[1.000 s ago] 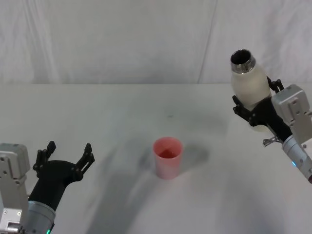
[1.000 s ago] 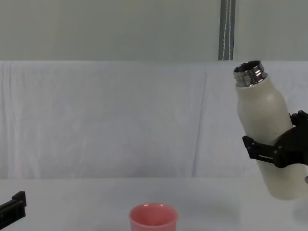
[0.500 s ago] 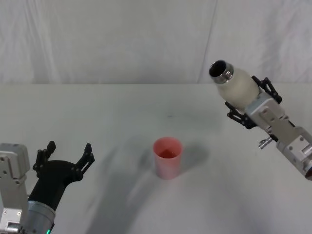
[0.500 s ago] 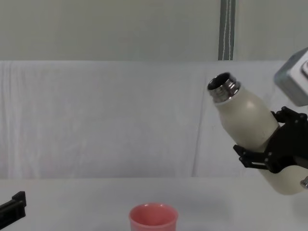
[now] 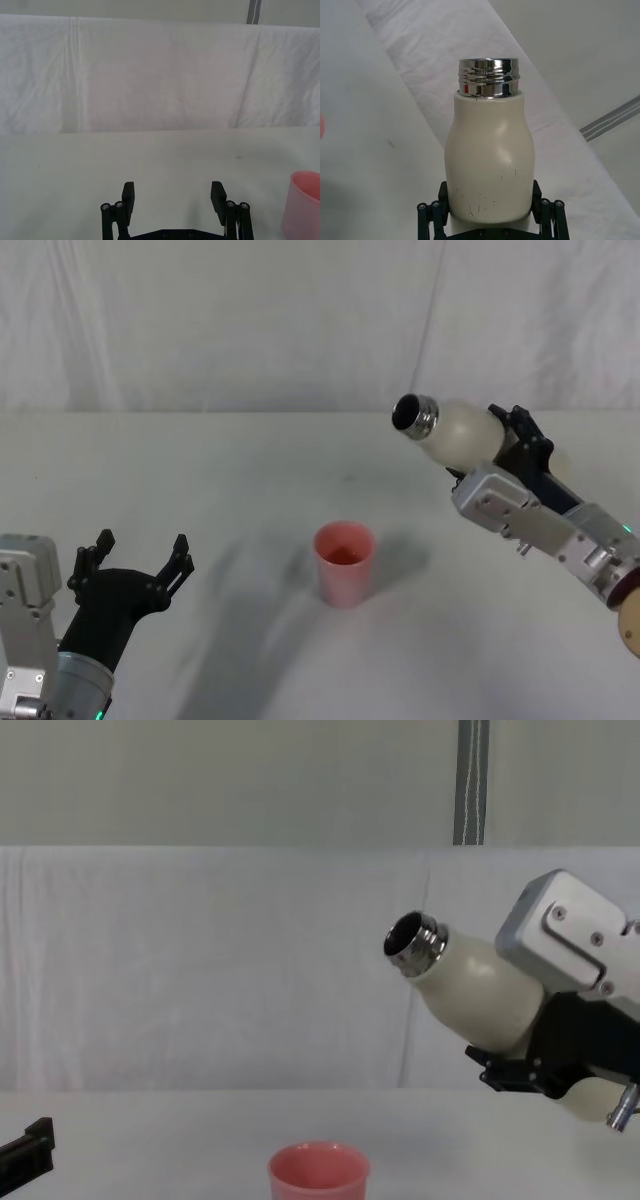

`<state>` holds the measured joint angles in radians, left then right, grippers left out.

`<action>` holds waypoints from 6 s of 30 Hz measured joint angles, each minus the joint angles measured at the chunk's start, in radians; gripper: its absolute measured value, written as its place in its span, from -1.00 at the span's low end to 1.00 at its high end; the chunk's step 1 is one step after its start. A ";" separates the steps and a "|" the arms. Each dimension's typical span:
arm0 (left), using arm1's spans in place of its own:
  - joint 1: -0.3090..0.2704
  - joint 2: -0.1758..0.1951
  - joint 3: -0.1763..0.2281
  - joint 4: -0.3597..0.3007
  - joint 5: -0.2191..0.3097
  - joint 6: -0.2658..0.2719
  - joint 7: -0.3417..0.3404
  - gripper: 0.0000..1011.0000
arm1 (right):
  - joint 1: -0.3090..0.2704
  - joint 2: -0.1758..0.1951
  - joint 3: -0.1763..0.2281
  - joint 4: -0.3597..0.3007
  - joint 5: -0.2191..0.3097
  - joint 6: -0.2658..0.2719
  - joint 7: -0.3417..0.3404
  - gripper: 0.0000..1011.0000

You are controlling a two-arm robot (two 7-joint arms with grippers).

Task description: Grasp the thermos with one hand and pour water into the cup lid.

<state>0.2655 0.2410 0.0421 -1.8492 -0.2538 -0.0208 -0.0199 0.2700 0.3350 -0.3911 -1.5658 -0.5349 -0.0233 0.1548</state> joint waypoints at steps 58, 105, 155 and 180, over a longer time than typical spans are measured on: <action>0.000 0.000 0.000 0.000 0.000 0.000 0.000 0.98 | 0.007 0.041 -0.166 0.063 -0.313 0.025 -0.076 0.88; 0.000 0.000 0.000 0.000 0.000 0.000 0.000 0.98 | 0.046 0.067 -0.208 0.034 -0.414 0.055 -0.082 0.88; 0.000 0.000 0.000 0.000 0.000 0.000 0.000 0.98 | 0.049 0.079 -0.209 0.027 -0.437 0.064 -0.085 0.88; 0.000 0.000 0.000 0.000 0.000 0.000 0.000 0.98 | 0.052 0.083 -0.216 0.006 -0.442 0.070 -0.068 0.88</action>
<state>0.2655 0.2409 0.0421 -1.8492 -0.2538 -0.0208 -0.0199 0.3219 0.4177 -0.6066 -1.5596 -0.9768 0.0467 0.0873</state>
